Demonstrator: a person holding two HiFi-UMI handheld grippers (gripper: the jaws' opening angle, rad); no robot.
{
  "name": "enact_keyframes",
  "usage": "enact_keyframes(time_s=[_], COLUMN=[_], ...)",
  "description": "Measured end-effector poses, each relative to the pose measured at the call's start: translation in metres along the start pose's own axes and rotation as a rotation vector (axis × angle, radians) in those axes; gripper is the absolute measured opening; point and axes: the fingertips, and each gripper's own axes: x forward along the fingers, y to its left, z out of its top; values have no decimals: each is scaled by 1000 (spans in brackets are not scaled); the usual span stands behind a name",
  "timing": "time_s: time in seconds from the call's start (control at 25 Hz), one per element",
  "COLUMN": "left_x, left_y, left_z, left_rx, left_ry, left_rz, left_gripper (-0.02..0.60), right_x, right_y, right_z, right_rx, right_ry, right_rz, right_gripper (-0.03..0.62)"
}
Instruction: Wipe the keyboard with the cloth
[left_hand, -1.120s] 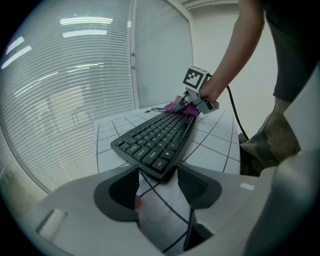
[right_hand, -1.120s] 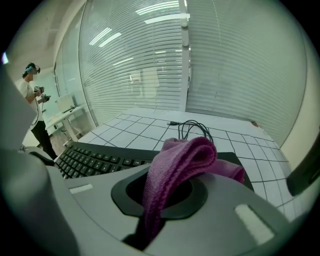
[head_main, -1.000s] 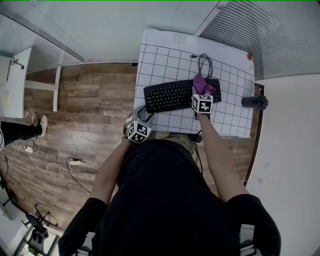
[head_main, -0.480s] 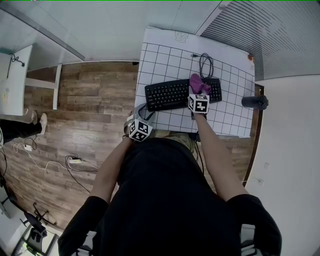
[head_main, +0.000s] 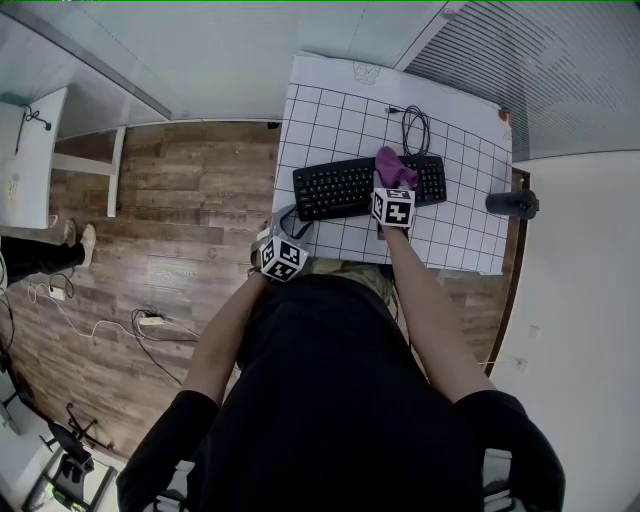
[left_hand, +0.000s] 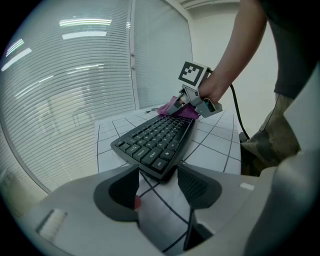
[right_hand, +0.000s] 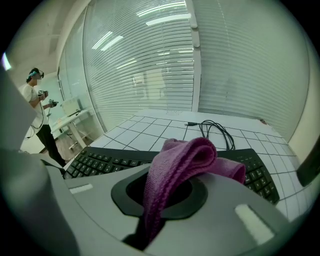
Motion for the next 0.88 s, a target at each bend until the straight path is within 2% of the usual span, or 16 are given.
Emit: enact_keyframes(time_s=[0.72,0.88], left_x=[0,0], left_y=[1,0], left_z=[0,0], left_rx=[4,3], left_ry=[-1,-2], left_rz=[3,2], left_gripper=[219,219], right_x=[1,1], right_y=[41,57], right_z=[-1,-2], right_rx=[-53,-70], right_ry=[5,7], right_rz=[69,106], right_gripper=[44,44])
